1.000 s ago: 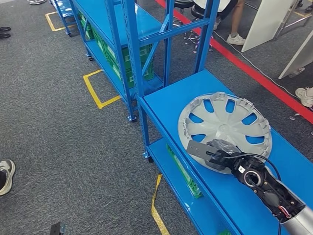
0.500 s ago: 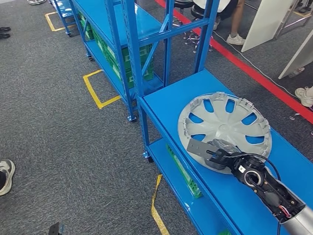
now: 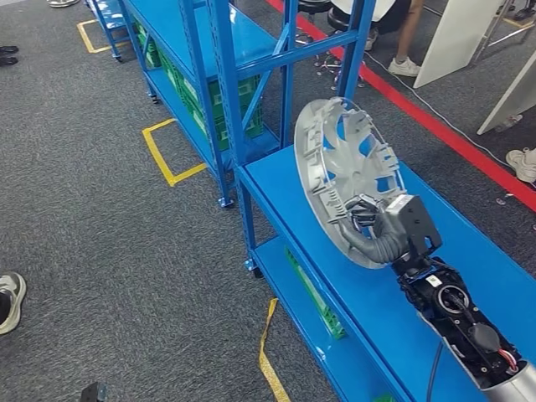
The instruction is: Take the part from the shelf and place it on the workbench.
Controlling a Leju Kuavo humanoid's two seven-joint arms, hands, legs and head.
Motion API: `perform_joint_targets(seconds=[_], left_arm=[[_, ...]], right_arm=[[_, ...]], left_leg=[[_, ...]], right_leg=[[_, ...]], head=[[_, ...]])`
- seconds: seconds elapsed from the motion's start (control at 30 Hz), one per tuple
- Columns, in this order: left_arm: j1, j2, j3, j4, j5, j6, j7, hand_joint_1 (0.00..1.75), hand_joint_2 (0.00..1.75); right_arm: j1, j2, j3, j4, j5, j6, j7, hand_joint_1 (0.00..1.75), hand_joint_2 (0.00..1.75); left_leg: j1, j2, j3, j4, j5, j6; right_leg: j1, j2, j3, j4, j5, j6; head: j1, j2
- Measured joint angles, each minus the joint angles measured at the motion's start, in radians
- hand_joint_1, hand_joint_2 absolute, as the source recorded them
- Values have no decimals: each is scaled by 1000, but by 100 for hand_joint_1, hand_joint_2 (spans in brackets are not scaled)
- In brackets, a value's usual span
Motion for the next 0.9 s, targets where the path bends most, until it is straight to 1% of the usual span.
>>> perform_joint_targets(seconds=[0.1, 0.2, 0.4, 0.57, 0.63, 0.77, 0.9], left_arm=[[0, 0, 0, 0, 2, 3, 0, 0, 175], [0, 0, 0, 0, 5, 7, 0, 0, 175], [0, 0, 0, 0, 16, 10, 0, 0, 175], [0, 0, 0, 0, 14, 11, 3, 0, 175], [0, 0, 0, 0, 13, 11, 4, 0, 175], [0, -1, 0, 0, 12, 12, 4, 0, 175], [0, -1, 0, 0, 12, 13, 4, 0, 175]], right_arm=[[28, 18, -21, -42, -113, 39, -103, 175, 175], [47, 36, -29, -79, -161, 65, -144, 175, 175], [63, 64, -27, -140, -221, 103, -181, 175, 175], [78, 84, -11, -205, -300, 197, -209, 175, 175], [82, 96, -2, -228, -314, 219, -213, 175, 175], [86, 113, 15, -256, -319, 227, -215, 175, 175], [89, 115, 29, -270, -320, 228, -217, 175, 175]], left_leg=[[0, 0, 0, 0, 0, 0], [0, 0, 0, 0, 0, 0], [0, 0, -1, 0, 0, 0], [0, 0, -1, 0, -1, -1], [0, 0, -1, 0, -1, -1], [0, 0, -1, 0, -1, -1], [0, 0, -1, 0, -1, -1]], right_leg=[[0, 0, 0, 0, -1, -1], [1, 0, 0, 0, -1, -1], [1, 0, -1, 0, -1, -1], [0, 0, -1, 0, -1, -1], [0, 0, -1, 0, -1, -1], [1, 0, -1, 0, -2, -1], [1, 0, -1, 0, -2, -1]], head=[[0, 0], [0, 0], [-1, 0], [1, 0], [0, 0], [0, 0], [0, 0]])
